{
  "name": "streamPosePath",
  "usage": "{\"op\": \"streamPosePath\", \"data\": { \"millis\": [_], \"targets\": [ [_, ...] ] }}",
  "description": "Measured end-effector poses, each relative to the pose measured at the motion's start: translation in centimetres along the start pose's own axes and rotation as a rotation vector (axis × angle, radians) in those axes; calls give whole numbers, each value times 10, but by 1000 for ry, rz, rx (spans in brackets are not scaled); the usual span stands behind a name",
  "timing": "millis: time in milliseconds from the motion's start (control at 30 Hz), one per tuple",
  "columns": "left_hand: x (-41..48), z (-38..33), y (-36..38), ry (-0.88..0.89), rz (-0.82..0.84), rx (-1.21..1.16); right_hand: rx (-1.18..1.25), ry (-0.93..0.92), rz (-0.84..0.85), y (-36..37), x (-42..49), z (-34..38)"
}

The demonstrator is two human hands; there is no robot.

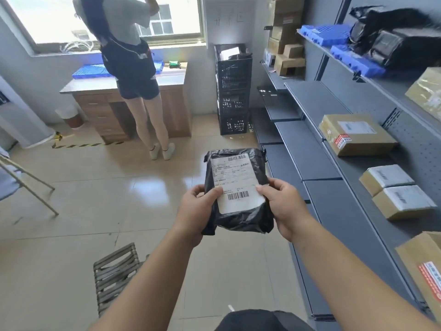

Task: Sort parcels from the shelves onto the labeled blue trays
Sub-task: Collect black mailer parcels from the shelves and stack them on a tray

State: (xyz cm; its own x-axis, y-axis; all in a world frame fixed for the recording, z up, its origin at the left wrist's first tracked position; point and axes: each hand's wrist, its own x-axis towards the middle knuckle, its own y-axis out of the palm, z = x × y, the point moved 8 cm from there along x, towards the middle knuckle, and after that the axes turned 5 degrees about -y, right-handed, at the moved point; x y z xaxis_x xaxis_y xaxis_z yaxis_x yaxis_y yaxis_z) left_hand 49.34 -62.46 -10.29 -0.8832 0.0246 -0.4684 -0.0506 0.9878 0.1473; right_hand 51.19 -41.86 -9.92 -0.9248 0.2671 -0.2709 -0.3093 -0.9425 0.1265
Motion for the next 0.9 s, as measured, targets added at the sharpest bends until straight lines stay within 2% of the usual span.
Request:
{"op": "streamPosePath", "data": {
  "millis": [267, 567, 900],
  "targets": [
    [132, -57, 52, -30, 6, 39, 15, -19, -50, -4, 146, 32],
    [269, -153, 137, 57, -16, 48, -4, -92, -18, -10, 322, 126],
    [405, -213, 172, 12, -37, 52, 8, -66, -21, 9, 472, 158]
  ]
}}
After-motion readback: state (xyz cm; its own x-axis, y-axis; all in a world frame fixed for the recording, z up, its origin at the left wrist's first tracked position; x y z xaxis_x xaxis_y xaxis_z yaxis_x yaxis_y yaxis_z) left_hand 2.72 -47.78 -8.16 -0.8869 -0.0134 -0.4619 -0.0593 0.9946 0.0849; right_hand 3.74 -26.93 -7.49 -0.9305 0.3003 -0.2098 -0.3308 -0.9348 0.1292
